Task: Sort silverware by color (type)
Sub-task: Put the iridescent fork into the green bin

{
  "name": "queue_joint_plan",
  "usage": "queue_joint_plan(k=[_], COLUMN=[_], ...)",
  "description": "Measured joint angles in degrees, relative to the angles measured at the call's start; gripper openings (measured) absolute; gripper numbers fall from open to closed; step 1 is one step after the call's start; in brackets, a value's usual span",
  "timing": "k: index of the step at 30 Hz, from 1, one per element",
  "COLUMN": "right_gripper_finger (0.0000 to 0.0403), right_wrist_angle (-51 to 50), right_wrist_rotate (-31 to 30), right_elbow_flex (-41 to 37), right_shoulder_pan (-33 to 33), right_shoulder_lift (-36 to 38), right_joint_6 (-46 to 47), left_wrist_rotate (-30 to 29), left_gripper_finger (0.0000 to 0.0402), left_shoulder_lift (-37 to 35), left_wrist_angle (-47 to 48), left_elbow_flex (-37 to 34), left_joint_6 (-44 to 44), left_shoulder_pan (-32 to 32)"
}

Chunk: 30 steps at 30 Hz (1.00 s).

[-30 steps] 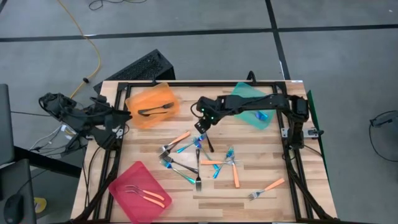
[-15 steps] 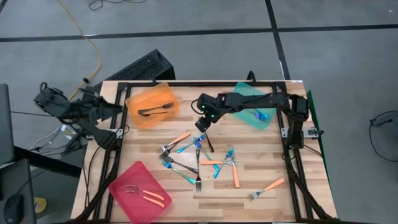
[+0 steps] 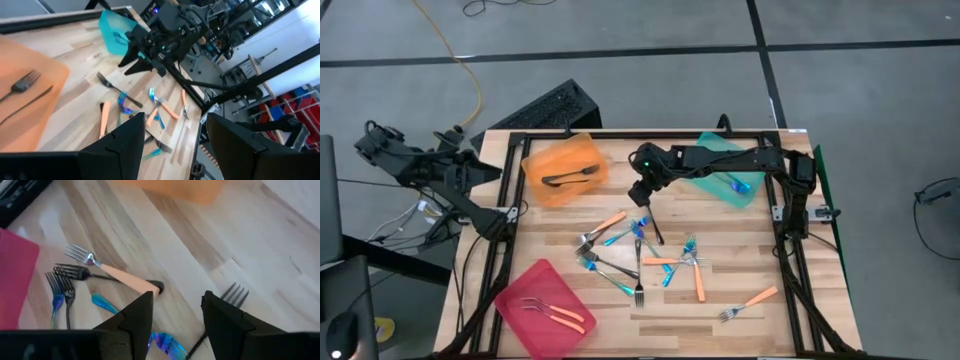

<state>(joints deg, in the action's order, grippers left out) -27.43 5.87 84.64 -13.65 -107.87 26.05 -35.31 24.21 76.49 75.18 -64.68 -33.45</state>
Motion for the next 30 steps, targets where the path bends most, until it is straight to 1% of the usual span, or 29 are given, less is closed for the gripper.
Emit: queue_joint_plan(k=[6,9,15,17,20,24,26,28,30], right_gripper_finger=[0.0189,0.0189,0.0189,0.0189,0.0189,0.0189,0.0189,0.0189,0.0189], right_wrist_angle=[-1.2,-3.34,-12.87,-14.38,-14.23,-13.72,-12.4,-11.83,-11.09], right_wrist_rotate=[0.11,0.18,0.28,0.28,0.28,0.35,0.35,0.35,0.39], right_elbow_flex=[0.0,0.0,0.0,0.0,0.0,0.0,0.0,-0.04,-0.09], right_shoulder_pan=[0.13,0.13,0.2,0.59,1.86,3.79,4.59,5.16,5.15], right_shoulder_lift=[0.0,0.0,0.0,0.0,-0.02,-0.09,-0.82,-1.42,-2.15], right_joint_6=[-8.12,-11.0,-16.41,-19.75,-27.16,-40.29,-45.14,-47.0,-46.7], left_wrist_rotate=[0.55,-0.48,-6.01,-7.51,-10.27,-12.7,-14.39,-16.55,-18.02], left_gripper_finger=[0.0197,0.0197,0.0197,0.0197,0.0197,0.0197,0.0197,0.0197,0.0197], left_shoulder_lift=[0.0,0.02,0.02,0.02,0.02,0.02,0.02,0.02,0.02], left_wrist_angle=[1.55,3.12,7.32,8.55,9.78,10.33,10.29,10.3,10.33], left_elbow_flex=[0.19,0.19,0.19,0.19,0.19,0.19,0.07,-0.27,-0.48], left_joint_6=[-3.55,-6.4,-11.23,-11.92,-12.97,-13.45,-13.42,-13.36,-13.48], left_shoulder_pan=[-2.73,-3.86,-4.91,-5.16,-5.35,-5.35,-5.35,-5.35,-5.37])
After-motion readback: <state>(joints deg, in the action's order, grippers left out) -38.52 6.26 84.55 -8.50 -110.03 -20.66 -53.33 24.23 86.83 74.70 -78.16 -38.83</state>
